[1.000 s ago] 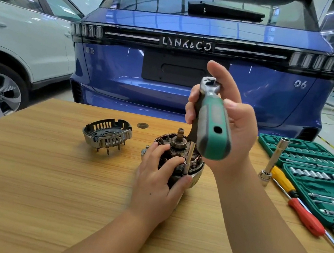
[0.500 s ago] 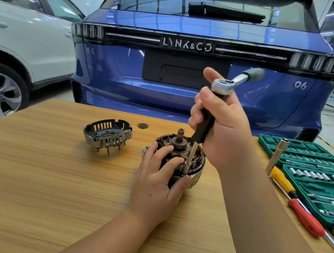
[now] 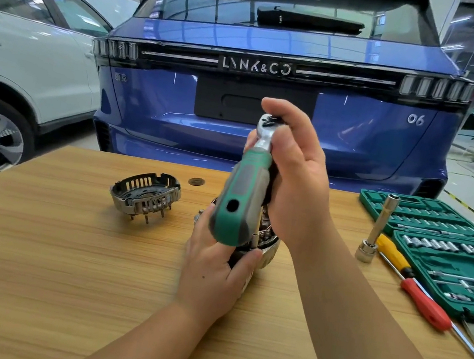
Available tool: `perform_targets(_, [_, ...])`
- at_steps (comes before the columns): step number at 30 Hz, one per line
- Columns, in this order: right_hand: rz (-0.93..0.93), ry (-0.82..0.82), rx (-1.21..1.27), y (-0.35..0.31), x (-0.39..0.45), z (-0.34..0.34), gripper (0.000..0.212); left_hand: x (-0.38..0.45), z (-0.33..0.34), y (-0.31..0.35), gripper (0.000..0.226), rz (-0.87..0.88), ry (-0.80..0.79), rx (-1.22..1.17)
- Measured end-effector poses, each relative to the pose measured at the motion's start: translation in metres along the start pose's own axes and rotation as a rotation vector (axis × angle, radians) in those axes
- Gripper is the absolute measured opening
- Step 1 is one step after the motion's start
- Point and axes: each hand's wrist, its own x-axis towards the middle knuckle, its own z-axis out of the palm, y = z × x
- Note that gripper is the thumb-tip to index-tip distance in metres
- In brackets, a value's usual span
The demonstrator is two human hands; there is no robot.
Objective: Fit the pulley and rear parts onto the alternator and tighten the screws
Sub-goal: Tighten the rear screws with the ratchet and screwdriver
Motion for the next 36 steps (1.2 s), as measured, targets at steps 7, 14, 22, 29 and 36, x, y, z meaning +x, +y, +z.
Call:
perform_targets(7, [0.114,0.319,-0.181,-0.009,0.001,0.005,0.028,0.000,-0.001,0.001,0.052,0.000,-0.009,0.051])
perform_targets(14, [0.140,0.079,0.056,-0.006,0.001,-0.004,0.034,0.000,-0.001,0.001,0.050,0.023,0.002,0.039])
perform_targets(22, [-0.090,0.016,0.012,0.001,-0.002,0.001,0.040,0.000,-0.004,0.008,0.054,-0.040,-0.046,0.067])
perform_targets(29, [0.083,0.133,0.090,-0.008,0.000,-0.001,0.046,0.000,-0.003,0.010,0.053,-0.007,-0.004,0.072])
perform_targets(36, [0.210,0.159,0.059,-0.013,0.004,-0.008,0.027,0.000,-0.003,0.004,0.052,-0.003,-0.044,0.083])
